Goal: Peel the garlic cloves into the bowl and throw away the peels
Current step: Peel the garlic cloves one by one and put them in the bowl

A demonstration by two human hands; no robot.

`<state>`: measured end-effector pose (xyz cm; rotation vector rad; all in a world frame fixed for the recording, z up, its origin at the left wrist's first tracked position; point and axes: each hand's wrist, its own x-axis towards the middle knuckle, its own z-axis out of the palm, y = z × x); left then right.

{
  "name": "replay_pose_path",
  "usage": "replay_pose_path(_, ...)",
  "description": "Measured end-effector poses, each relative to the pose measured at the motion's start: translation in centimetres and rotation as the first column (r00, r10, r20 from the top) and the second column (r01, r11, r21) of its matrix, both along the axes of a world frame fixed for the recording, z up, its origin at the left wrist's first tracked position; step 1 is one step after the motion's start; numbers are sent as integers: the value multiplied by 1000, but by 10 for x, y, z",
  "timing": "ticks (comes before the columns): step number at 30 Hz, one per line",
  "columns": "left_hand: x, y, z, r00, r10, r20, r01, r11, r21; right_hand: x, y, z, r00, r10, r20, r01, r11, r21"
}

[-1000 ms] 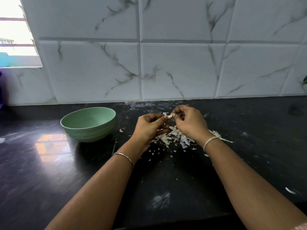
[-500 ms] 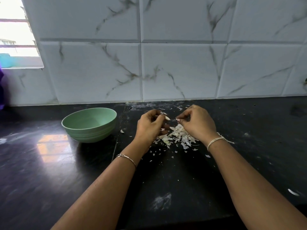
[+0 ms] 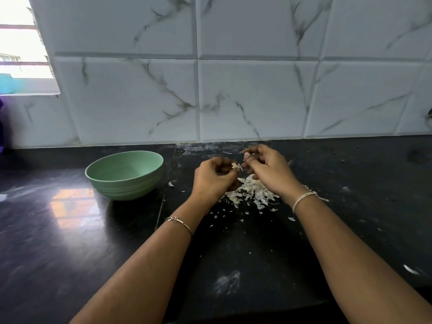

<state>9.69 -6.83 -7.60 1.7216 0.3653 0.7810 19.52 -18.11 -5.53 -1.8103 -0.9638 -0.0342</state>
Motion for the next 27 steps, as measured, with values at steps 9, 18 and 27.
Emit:
replay_pose_path(9,0,1,0,998,-59,14,60,994,-91,0,3,-3,996,-37,84,35,999,25)
replay_pose_path(18,0,1,1,996,-80,37,84,986,-143,1,4,-4,998,11,55,-9,1000,-24)
replay_pose_path(27,-3,0,3,988,-144,52,153,952,-263,4,-9,-1,931,-131,341,229,936,-267)
